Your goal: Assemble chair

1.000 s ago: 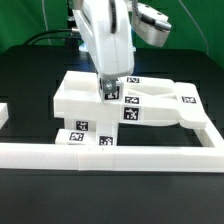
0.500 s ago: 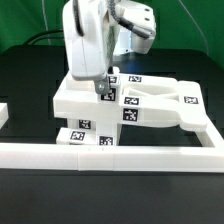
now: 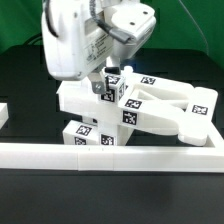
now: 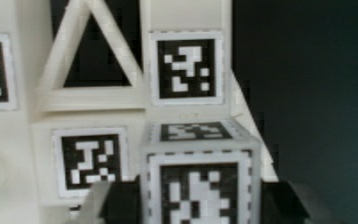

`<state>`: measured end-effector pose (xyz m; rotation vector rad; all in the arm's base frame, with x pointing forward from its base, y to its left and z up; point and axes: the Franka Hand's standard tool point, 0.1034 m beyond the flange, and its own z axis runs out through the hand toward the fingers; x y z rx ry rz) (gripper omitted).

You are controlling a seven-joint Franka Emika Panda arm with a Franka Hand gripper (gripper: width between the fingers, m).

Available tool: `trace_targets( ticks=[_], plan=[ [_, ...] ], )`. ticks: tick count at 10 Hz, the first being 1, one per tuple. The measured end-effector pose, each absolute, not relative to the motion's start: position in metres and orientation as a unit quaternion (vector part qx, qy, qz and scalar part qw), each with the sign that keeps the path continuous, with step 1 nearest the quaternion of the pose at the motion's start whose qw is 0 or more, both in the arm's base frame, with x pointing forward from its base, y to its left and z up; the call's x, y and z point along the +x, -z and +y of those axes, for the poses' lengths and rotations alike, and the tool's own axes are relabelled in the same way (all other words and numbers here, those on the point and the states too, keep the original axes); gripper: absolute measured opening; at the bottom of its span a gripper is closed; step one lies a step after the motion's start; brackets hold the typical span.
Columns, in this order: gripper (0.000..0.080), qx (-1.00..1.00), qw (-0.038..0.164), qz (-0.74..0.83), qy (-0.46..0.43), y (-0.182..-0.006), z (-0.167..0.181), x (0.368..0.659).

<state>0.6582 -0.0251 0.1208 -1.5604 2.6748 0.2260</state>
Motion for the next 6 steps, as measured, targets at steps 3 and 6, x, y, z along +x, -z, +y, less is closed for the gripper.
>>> trace_targets(
  ticks=[3,6],
  plan=[
    [0.0436,-0.504,0.018,0.860,-0.074,-0.1196,-0.0234,0.6581],
    [0.0636,-0.541,0.021,0.838,-0.074,-0.1187,-0.0206,0.6579]
  ],
)
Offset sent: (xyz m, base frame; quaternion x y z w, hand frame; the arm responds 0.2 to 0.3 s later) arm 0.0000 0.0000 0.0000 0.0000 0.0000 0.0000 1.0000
